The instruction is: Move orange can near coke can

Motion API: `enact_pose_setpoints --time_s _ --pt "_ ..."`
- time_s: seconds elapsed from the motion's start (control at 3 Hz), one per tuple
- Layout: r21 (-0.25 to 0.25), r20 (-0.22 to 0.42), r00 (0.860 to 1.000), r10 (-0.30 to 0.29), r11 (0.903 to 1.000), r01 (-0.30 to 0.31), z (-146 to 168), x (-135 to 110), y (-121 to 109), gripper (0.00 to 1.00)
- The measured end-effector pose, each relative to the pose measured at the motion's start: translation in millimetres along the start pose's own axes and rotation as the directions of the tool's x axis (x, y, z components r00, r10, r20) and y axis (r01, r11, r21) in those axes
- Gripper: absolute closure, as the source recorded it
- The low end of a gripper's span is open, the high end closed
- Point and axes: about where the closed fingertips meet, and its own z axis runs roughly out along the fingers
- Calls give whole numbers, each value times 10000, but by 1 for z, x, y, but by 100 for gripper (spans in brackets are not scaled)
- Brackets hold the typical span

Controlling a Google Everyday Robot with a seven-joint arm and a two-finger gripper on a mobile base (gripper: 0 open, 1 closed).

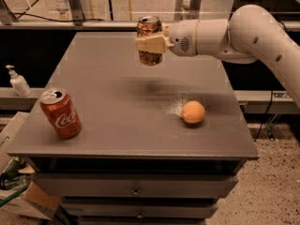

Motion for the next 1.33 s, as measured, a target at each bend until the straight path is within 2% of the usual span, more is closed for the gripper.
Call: enact_pose_setpoints --time_s 0.67,1.0,1.33 --pt "-380 14 9999 -105 9992 105 0 -2 16 100" --pt "-1013 71 9994 -343 9942 349 7 -1 36 100" --pt "-1990 148 9977 -662 9776 678 15 10 75 100"
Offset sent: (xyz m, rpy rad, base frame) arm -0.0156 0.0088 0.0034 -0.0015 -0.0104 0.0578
